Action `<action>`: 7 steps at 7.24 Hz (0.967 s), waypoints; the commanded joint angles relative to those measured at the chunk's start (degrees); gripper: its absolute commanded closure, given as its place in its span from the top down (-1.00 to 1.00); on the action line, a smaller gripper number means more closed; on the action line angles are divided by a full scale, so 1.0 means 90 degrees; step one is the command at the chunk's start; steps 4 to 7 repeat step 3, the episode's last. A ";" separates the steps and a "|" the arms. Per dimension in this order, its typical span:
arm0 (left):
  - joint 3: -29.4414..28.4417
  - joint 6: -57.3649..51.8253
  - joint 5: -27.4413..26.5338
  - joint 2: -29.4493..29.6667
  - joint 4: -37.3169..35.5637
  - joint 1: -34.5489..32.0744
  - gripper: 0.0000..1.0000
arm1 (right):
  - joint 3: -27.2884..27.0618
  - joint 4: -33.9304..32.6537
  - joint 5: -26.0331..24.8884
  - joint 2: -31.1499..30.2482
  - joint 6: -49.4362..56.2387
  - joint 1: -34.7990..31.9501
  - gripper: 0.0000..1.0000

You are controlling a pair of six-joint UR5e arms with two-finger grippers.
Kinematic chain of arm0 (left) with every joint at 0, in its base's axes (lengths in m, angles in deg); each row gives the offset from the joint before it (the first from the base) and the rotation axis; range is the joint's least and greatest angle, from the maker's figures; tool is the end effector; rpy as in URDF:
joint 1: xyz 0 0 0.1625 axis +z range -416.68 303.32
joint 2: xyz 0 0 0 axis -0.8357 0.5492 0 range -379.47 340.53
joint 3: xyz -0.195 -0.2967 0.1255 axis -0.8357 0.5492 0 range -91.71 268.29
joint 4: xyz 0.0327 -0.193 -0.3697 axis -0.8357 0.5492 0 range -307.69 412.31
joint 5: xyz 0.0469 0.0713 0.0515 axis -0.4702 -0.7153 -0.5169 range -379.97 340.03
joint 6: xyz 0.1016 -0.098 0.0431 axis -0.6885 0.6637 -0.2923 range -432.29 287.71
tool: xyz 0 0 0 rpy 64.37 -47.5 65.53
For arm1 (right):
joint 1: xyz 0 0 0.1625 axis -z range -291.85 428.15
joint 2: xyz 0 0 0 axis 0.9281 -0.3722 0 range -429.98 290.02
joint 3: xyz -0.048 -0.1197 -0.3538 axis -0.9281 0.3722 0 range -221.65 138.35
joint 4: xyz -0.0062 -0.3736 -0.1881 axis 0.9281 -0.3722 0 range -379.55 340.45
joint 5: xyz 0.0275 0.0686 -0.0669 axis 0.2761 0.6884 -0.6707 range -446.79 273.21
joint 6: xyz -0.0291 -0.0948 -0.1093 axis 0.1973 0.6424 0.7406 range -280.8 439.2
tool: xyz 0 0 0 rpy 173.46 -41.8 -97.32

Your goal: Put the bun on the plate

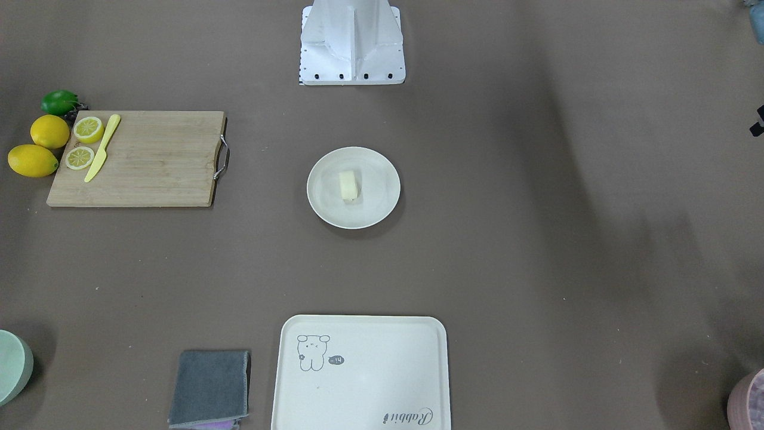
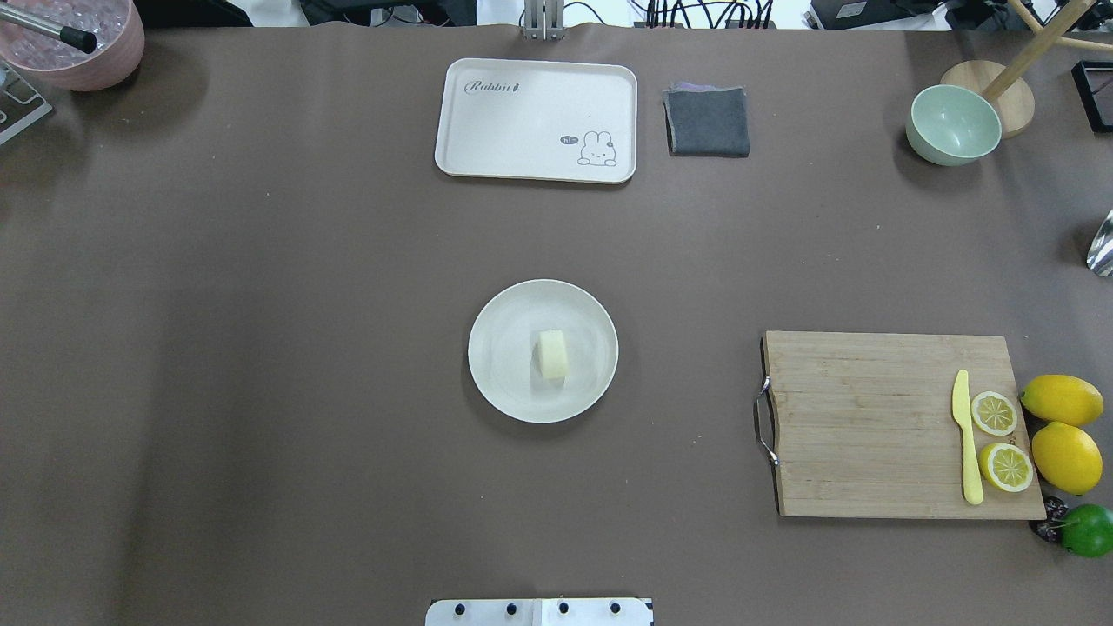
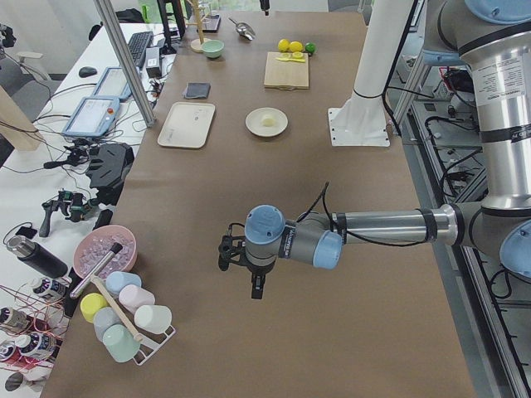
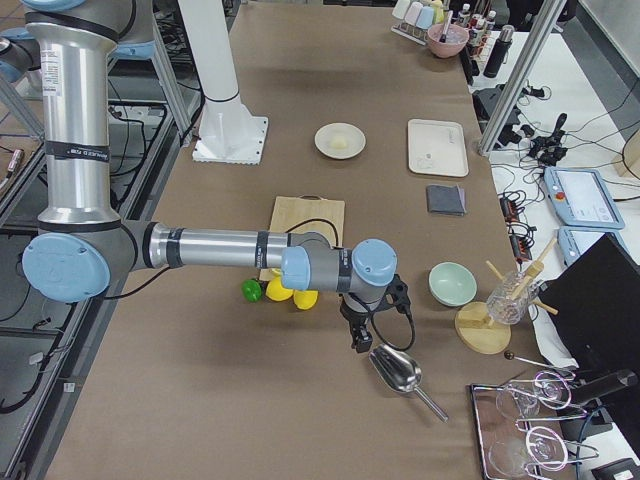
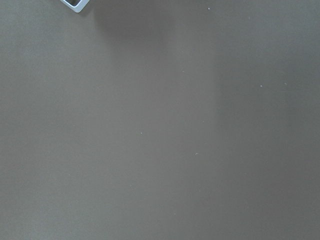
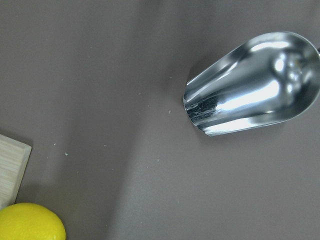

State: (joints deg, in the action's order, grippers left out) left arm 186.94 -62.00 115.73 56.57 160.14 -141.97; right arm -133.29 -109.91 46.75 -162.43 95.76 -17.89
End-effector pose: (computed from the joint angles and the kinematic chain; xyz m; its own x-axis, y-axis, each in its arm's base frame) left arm 0.0072 -0.4244 0.6436 0.6867 0.0350 -0.7261 0.0431 0.9951 0.0888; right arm -0.0014 -0.4789 0.6535 0.6743 -0.3188 0.6661 0.2726 0.9458 0.1767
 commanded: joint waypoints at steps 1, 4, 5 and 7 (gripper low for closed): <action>0.0015 0.0000 0.0000 -0.0002 0.0002 -0.0007 0.95 | -0.0004 0.0000 -0.0004 -0.0011 0.0016 -0.0001 1.00; 0.0034 0.0000 0.0000 0.0027 0.0002 0.0003 0.95 | -0.0013 0.0000 -0.0004 -0.0001 0.0006 -0.0001 1.00; 0.0034 0.0000 0.0000 0.0027 0.0002 0.0003 0.95 | -0.0013 0.0000 -0.0004 -0.0001 0.0006 -0.0001 1.00; 0.0034 0.0000 0.0000 0.0027 0.0002 0.0003 0.95 | -0.0013 0.0000 -0.0004 -0.0001 0.0006 -0.0001 1.00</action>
